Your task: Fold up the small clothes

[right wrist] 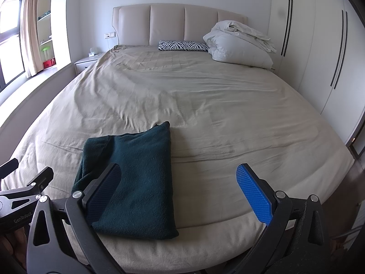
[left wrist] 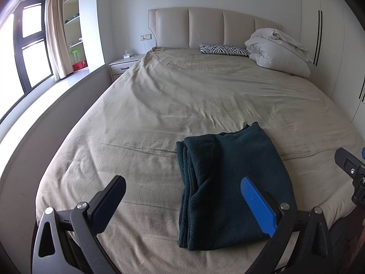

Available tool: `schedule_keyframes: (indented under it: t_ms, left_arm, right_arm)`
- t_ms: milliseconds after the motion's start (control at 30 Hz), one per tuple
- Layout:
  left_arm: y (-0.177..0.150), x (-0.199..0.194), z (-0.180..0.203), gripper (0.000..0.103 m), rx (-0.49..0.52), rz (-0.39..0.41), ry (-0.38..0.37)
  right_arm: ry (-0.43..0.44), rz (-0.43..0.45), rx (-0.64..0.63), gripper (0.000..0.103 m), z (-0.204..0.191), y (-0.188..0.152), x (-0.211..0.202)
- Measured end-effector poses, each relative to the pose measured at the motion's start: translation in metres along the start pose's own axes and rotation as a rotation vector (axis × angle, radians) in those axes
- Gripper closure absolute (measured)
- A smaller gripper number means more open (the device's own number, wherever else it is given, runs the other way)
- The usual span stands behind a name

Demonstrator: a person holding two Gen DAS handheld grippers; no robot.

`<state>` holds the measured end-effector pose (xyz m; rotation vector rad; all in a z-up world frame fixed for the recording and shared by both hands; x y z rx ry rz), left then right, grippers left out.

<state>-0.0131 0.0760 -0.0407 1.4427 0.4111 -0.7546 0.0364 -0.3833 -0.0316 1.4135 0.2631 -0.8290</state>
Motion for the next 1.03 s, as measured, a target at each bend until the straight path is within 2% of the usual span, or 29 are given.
schedule_keyframes:
  t_ms: [1033]
  left_arm:
    - [0.0006,0.0003,-0.0037,0.0,0.008,0.006,0.006]
  right_arm:
    - [0.004,-0.003,-0.005,0.0,0.0,0.0011,0.0027]
Point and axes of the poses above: each gripper's, at about its wrist camera, not at the fingertips, and x roughly the way its jaws point, z to its right, y to its top, the point moved 8 cm from there along x, roughly the way its jaws point, and after that the axes turned 11 degrees about -y, right-handed, at the moved point
